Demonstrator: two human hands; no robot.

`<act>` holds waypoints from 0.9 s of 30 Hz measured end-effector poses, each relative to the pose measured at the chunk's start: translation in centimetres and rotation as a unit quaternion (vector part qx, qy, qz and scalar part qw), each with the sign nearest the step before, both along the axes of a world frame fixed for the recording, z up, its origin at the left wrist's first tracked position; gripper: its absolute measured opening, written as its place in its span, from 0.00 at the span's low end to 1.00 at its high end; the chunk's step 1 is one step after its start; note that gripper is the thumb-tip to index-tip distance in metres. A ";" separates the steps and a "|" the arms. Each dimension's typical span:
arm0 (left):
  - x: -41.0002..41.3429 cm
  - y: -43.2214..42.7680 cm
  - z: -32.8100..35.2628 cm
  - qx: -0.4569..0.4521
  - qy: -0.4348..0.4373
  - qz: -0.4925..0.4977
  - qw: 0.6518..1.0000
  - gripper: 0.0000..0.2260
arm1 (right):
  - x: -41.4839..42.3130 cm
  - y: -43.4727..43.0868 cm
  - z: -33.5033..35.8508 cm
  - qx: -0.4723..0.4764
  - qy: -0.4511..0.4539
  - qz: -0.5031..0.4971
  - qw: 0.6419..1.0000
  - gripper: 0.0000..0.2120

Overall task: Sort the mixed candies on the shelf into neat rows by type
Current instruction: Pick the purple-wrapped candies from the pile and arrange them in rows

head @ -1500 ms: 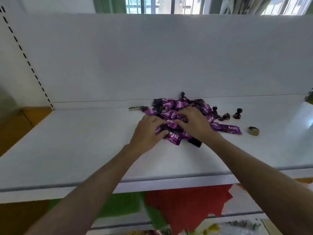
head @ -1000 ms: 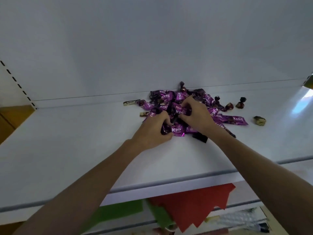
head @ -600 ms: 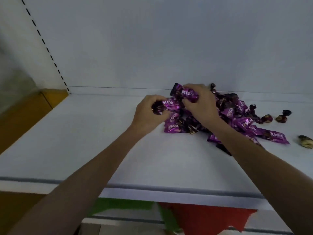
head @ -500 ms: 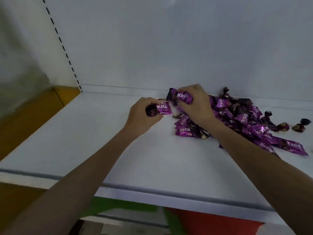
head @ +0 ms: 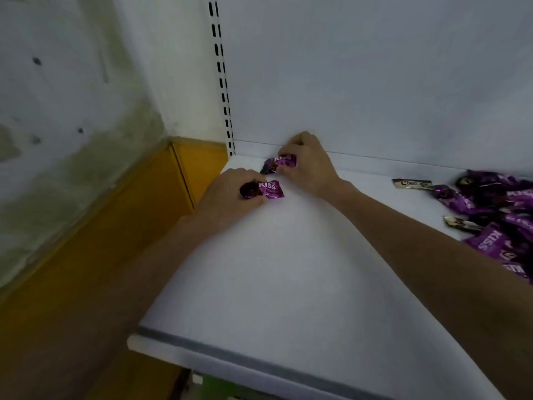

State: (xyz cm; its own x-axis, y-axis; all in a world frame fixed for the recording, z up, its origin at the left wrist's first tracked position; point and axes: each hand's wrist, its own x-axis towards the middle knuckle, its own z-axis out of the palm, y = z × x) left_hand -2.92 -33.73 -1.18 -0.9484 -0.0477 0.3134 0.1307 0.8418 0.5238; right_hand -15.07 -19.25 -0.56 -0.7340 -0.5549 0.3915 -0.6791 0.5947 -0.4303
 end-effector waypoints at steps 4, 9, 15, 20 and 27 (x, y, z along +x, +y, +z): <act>-1.3 -2.4 -0.4 0.032 -0.005 -0.015 0.999 0.14 | -1.1 -2.4 -0.9 0.025 -0.002 -0.016 1.000 0.14; -2.5 -3.2 -0.4 0.077 -0.026 -0.041 0.996 0.14 | -1.0 -3.6 -1.6 0.011 0.040 -0.057 0.998 0.13; -2.7 -3.7 -0.7 0.078 -0.019 -0.068 0.994 0.12 | -0.7 -3.7 -1.9 0.014 0.062 -0.067 0.996 0.13; -2.4 -3.8 -0.5 0.087 0.015 -0.085 0.992 0.13 | 0.3 -3.2 -0.8 -0.020 0.047 -0.066 0.997 0.14; -2.2 -3.1 -0.2 0.109 0.012 -0.090 0.990 0.15 | 4.8 -0.6 1.4 -0.028 -0.153 0.040 0.987 0.10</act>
